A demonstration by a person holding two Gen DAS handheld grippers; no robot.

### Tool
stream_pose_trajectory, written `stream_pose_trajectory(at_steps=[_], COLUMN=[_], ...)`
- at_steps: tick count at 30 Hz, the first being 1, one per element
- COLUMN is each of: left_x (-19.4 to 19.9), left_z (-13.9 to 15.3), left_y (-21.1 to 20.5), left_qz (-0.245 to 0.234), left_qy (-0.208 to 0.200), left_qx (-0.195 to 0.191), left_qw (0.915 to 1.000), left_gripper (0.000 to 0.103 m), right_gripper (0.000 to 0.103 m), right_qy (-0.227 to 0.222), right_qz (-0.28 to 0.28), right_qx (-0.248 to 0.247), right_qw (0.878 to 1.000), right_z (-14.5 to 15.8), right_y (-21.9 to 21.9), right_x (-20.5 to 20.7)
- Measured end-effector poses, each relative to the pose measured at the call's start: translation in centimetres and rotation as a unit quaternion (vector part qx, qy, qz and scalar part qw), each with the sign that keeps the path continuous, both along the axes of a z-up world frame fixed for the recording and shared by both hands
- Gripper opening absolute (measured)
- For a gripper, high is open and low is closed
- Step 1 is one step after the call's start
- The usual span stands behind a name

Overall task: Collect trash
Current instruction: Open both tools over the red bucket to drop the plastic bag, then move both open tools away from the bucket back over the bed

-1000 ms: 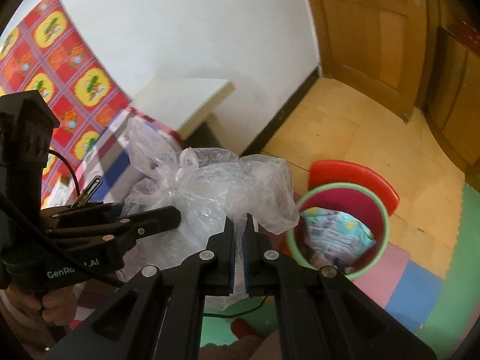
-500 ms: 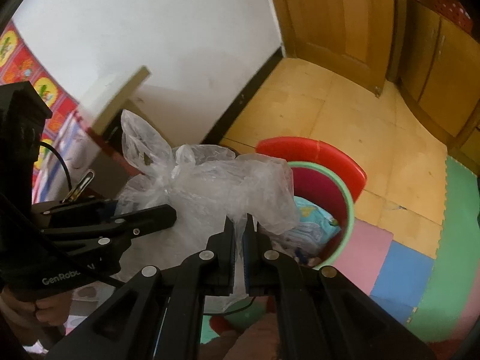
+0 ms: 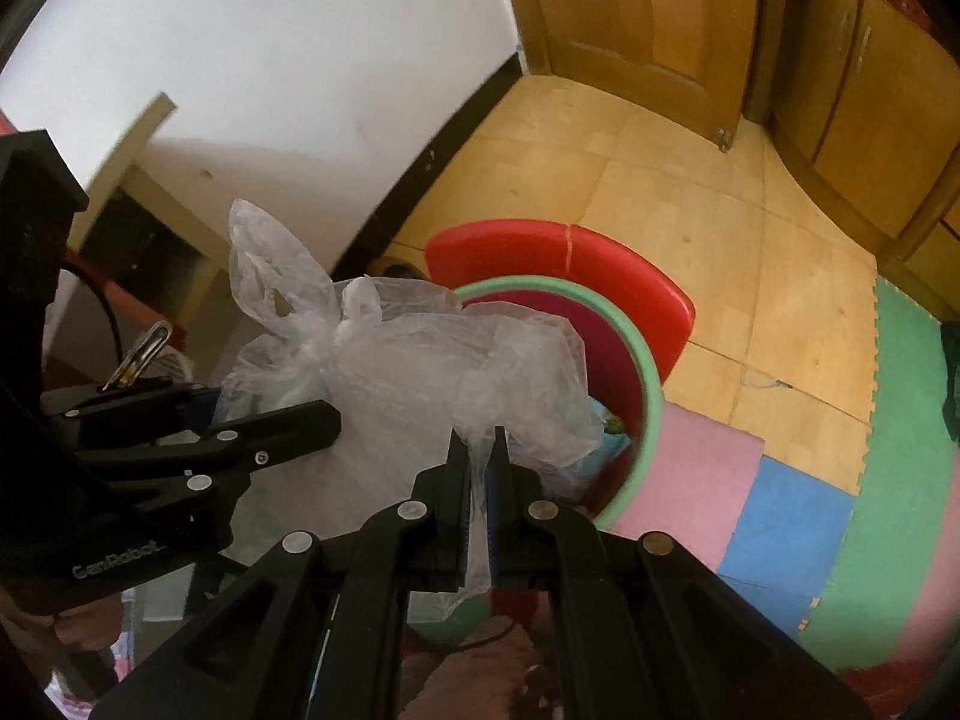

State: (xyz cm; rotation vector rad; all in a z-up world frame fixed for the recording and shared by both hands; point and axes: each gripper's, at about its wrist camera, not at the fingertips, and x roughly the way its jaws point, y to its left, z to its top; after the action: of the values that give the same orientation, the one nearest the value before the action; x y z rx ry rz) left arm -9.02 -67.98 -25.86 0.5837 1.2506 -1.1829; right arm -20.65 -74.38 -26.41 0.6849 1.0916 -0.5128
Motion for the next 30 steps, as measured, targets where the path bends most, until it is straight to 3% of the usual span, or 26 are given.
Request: stream_pose_trajectory(at_steps=[7, 12, 14, 16, 30], left_x=[0.3, 0.6, 0.8, 0.8, 0.4], left_z=[-2.7, -3.4, -3.4, -3.3, -1.3], left_y=[-1.9, -2.0, -1.9, -2.1, -1.4], left_qz=[-0.002, 0.004, 0.008, 0.008, 0.026], left_qy=[0.002, 0.002, 0.006, 0.008, -0.008], left_qx=[0.021, 0.034, 0.037, 0.034, 0.034], left_qw=[0.9998, 0.9994, 0.9993, 0.9993, 0.9991], left_gripper=[0.029, 0.047, 0.050, 0.051, 0.051], right_gripper=[0.005, 0.012, 0.015, 0.020, 0.022], right_qy=[0.019, 0.024, 0.024, 0.024, 0.012], right_qz=[-0.013, -0.027, -0.027, -0.026, -0.031], right_qx=[0.003, 0.007, 0.012, 0.015, 0.017], right_qw=[1.000, 0.999, 0.999, 0.999, 0.999], right_z=[-2.0, -2.5, -2.7, -2.9, -0.8], right_y=[-1.1, -1.7, -2.0, -2.1, -1.4], right_x=[0.0, -0.3, -0.4, -0.5, -0.7])
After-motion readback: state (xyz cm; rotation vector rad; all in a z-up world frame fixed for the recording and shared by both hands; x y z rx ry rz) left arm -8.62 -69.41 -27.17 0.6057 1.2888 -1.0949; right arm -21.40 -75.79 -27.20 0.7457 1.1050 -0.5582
